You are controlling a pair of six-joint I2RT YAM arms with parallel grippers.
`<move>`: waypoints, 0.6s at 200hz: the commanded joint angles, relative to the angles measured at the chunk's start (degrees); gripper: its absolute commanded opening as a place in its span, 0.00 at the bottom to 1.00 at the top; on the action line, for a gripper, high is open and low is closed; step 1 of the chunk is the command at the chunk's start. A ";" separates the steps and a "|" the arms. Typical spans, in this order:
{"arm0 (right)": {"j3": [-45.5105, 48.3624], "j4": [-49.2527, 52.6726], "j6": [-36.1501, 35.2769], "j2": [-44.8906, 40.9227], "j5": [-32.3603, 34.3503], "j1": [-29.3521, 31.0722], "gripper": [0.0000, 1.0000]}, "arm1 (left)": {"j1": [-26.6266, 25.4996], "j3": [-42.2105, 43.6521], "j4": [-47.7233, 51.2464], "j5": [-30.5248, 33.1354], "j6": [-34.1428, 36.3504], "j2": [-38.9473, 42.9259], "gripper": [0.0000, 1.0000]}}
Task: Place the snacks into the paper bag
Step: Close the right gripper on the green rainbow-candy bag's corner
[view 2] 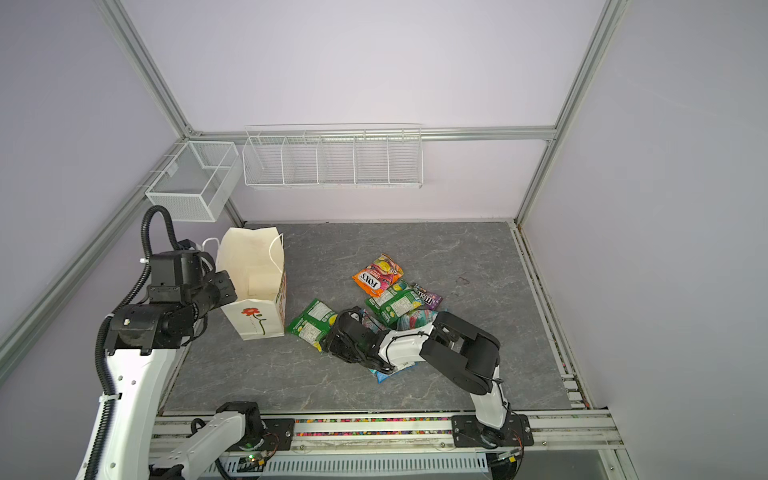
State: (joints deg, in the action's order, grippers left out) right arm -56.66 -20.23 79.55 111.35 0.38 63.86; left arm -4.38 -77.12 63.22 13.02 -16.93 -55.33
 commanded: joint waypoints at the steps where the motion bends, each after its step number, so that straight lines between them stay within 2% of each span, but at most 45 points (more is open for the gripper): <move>1: 0.96 0.02 3.06 1.50 2.80 -0.06 0.55 | 0.49 0.28 1.91 -0.37 -0.67 0.83 0.00; 91: -1.57 2.69 -1.25 1.59 4.53 -2.44 0.33 | 0.46 0.57 1.91 -0.56 -0.78 0.86 0.00; 120: -3.42 2.51 -2.95 2.74 3.71 -3.04 0.31 | 0.51 0.49 2.13 -0.60 -0.74 0.92 0.00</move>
State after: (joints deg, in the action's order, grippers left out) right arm -58.17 -18.52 77.58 111.85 3.27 61.65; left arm -4.25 -76.90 63.57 12.95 -16.93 -55.18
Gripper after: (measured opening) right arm 0.314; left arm 0.047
